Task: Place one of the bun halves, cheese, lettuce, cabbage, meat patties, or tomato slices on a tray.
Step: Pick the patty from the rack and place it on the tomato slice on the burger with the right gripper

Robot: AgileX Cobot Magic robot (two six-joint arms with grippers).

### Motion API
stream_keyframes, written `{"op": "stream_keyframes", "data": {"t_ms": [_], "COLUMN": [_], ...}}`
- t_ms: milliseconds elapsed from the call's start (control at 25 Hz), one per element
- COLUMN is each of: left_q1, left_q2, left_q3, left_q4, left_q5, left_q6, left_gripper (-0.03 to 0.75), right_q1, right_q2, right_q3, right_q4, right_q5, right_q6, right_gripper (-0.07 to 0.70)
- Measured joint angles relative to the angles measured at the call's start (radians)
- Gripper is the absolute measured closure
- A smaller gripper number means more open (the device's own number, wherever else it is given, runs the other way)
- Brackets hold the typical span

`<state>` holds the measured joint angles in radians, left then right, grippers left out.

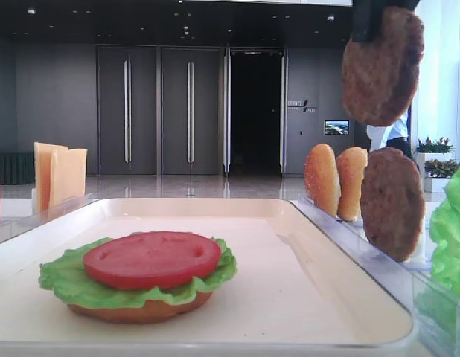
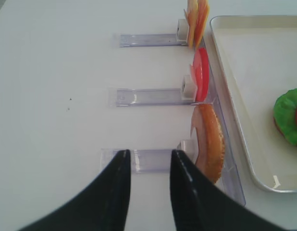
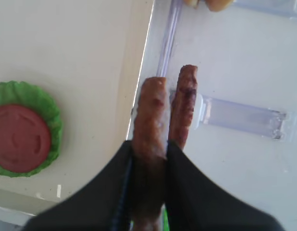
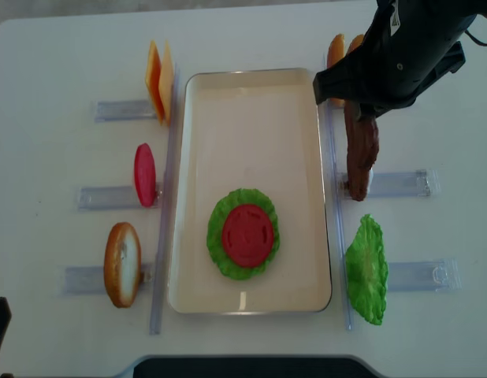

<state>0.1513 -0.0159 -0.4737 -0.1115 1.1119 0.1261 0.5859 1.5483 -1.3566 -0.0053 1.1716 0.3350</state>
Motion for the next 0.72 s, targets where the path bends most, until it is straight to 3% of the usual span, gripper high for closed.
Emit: {"op": "stream_keyframes", "data": {"t_ms": [240, 480, 720], "left_q1": [0.0, 0.0, 0.0], "left_q2": [0.0, 0.0, 0.0], "left_q3": [0.0, 0.0, 0.0], "left_q4": [0.0, 0.0, 0.0], "left_q5": [0.0, 0.0, 0.0], "left_q6": [0.0, 0.0, 0.0], "left_gripper": [0.496, 0.496, 0.496], "right_q1": [0.0, 0.016, 0.071], "right_q2": [0.0, -0.034, -0.181], "right_q3": [0.0, 0.013, 0.086], "right_q4": [0.045, 0.058, 0.084], "right_q5": [0.05, 0.05, 0.051], "right_q6": [-0.01, -0.009, 0.025], "right_gripper": [0.48, 0.483, 0.483]}}
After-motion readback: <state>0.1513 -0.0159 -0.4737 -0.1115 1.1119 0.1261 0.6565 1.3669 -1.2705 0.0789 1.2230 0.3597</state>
